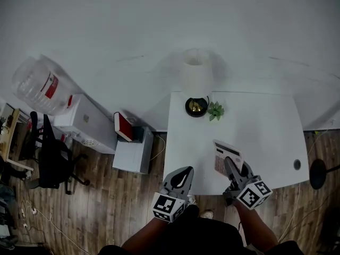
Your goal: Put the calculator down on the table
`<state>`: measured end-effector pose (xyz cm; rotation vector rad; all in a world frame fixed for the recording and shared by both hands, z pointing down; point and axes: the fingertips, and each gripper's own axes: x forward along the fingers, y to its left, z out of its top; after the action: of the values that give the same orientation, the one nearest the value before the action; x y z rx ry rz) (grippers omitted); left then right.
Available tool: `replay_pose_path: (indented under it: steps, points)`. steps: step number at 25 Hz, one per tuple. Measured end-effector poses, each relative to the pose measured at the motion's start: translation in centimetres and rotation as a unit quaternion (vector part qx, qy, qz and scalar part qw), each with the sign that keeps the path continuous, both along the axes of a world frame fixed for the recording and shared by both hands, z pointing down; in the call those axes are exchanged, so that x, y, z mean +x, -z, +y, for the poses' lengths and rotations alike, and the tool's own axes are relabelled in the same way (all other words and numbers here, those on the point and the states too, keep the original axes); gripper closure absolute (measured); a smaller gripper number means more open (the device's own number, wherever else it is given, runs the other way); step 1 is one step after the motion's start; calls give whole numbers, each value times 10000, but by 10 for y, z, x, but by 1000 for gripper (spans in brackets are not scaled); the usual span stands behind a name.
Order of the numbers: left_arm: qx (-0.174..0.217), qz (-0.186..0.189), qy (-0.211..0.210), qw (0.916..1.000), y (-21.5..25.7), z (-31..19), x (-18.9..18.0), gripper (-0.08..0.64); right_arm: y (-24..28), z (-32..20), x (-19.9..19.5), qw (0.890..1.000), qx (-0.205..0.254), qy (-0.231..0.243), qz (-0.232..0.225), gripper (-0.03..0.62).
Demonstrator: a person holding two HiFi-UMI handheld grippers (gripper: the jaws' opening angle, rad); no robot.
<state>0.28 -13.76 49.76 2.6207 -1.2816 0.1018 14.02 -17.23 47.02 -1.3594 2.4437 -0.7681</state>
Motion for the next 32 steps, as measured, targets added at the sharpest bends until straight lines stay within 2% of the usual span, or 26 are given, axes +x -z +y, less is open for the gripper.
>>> replay_pose_path:
  steps: [7, 17, 22, 26, 32]
  points:
    - [-182, -127, 112, 9997, -18, -18, -15, 541, -52, -32, -8, 9966, -797, -15, -196, 459]
    - [-229, -255, 172, 9993, -37, -44, -24, 540, -101, -68, -30, 9875, -1523, 180, -357, 459]
    - [-438, -32, 495, 9978, -41, -59, -45, 541, -124, -81, -39, 9832, -1788, 211, -298, 457]
    - [-499, -95, 604, 9969, -46, -66, -56, 540, -149, -87, -40, 9766, -2123, 120, -310, 457]
    - [-648, 110, 610, 9960, -53, -73, -56, 540, -179, -90, -43, 9644, -2588, 56, -548, 459]
